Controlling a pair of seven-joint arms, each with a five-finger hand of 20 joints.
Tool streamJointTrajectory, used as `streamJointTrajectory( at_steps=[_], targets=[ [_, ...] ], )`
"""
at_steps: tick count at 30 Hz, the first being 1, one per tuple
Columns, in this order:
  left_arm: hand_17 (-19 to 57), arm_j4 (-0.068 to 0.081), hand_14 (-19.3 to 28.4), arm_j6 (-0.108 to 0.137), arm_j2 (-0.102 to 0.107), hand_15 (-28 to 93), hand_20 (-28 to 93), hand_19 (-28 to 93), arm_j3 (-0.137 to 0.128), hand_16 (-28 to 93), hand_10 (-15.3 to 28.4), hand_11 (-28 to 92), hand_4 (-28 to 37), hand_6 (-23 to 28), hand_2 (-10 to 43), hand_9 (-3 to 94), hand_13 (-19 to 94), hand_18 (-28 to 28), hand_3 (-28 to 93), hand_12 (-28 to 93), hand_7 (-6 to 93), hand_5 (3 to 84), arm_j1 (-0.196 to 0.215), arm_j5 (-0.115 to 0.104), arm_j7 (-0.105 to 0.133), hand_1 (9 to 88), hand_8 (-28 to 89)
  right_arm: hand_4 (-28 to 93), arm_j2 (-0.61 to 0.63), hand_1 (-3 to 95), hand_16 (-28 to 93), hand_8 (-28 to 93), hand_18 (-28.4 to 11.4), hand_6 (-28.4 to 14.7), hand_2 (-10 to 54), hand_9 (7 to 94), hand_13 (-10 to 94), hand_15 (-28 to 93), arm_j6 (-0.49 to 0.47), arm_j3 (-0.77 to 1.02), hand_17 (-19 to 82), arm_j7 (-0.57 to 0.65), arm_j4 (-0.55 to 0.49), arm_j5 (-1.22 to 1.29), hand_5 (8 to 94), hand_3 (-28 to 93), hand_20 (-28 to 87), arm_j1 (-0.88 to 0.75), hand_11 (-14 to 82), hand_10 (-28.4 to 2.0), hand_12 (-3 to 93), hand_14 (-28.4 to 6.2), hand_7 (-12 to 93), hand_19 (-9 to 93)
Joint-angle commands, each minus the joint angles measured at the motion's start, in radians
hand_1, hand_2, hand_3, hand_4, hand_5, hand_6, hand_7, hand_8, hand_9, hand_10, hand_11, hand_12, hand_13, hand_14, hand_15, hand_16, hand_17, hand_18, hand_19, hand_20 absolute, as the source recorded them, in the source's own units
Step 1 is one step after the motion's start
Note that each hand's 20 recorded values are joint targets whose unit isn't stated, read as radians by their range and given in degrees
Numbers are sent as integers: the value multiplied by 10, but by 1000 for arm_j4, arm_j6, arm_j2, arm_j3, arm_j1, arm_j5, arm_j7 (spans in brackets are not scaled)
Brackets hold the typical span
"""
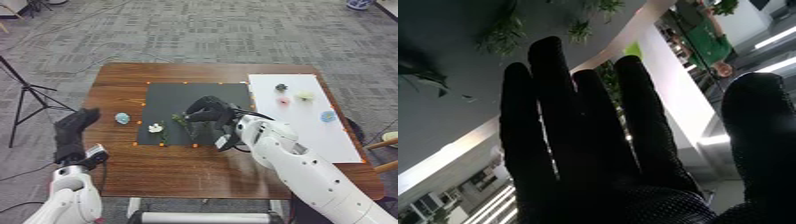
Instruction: Arrange flowers
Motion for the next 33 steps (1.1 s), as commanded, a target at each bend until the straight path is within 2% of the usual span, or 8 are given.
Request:
streamJointTrajectory(
  at_steps=[1, 5, 17, 21, 23, 25, 29, 33],
  targets=[
    [62, 42, 167, -74, 0, 299, 264, 248, 63, 19, 141, 274, -203, -8, -29, 579, 447, 135, 700, 157, 272, 643, -97, 34, -72, 289, -99, -156, 2, 204, 256, -86, -201, -28, 83, 483, 523, 251, -22, -13, 244, -7, -14, -20, 532, 632, 384, 9, 57, -156, 122, -177, 118, 480],
    [59, 63, 168, -121, -16, 301, 264, 250, 98, 20, 142, 271, -203, -6, -29, 579, 446, 135, 700, 158, 267, 644, -143, 48, -80, 289, -99, -150, 0, 214, 253, -84, -200, -29, 90, 479, 519, 251, -32, -21, 241, -16, -13, -24, 531, 608, 382, 14, 56, -157, 121, -178, 111, 477],
    [53, 132, 178, -164, -99, 310, 260, 251, 257, 27, 155, 264, -212, -4, -30, 604, 454, 138, 706, 166, 258, 658, -320, 31, -63, 285, -95, -56, -8, 309, 240, -63, -202, -40, 114, 474, 509, 255, -48, -31, 235, -30, -8, -30, 530, 403, 377, 32, 55, -164, 116, -183, 63, 480],
    [50, 169, 186, -172, -132, 319, 262, 260, 306, 33, 158, 257, -221, 2, -27, 620, 463, 142, 703, 177, 247, 672, -395, 26, -47, 289, -90, 16, -12, 387, 232, -52, -203, -61, 141, 471, 505, 258, -61, -34, 233, -39, -10, -37, 519, 240, 378, 32, 53, -173, 110, -186, 28, 480],
    [48, 200, 191, -170, -152, 328, 263, 266, 333, 39, 165, 255, -226, 12, -25, 631, 468, 144, 699, 187, 236, 690, -441, 21, -29, 291, -88, 59, -15, 449, 229, -53, -200, -92, 172, 465, 494, 264, -57, -44, 233, -41, -2, -37, 485, 128, 378, 43, 51, -186, 104, -191, 21, 475],
    [44, 219, 196, -166, -166, 337, 265, 276, 353, 44, 174, 251, -230, 18, -22, 640, 472, 148, 697, 198, 228, 698, -475, 14, -21, 294, -82, 73, -22, 463, 227, -56, -196, -116, 181, 460, 489, 267, -69, -38, 231, -43, 4, -40, 462, 109, 380, 46, 48, -196, 99, -193, 15, 472],
    [40, 215, 202, -177, -174, 344, 265, 287, 358, 48, 184, 246, -235, 24, -16, 646, 473, 151, 694, 211, 221, 704, -490, 21, -6, 299, -77, 82, -15, 476, 227, -67, -190, -163, 190, 452, 482, 267, -62, -46, 229, -40, -5, -40, 434, 107, 387, 47, 43, -218, 88, -195, 7, 463],
    [38, 182, 200, -156, -155, 338, 261, 292, 350, 48, 176, 243, -234, 18, -15, 640, 473, 152, 694, 214, 230, 691, -482, 14, 13, 298, -78, 80, -13, 481, 229, -68, -189, -147, 184, 460, 480, 273, -60, -36, 228, -34, -7, -37, 464, 103, 391, 38, 48, -212, 89, -194, 17, 461]
  ],
)
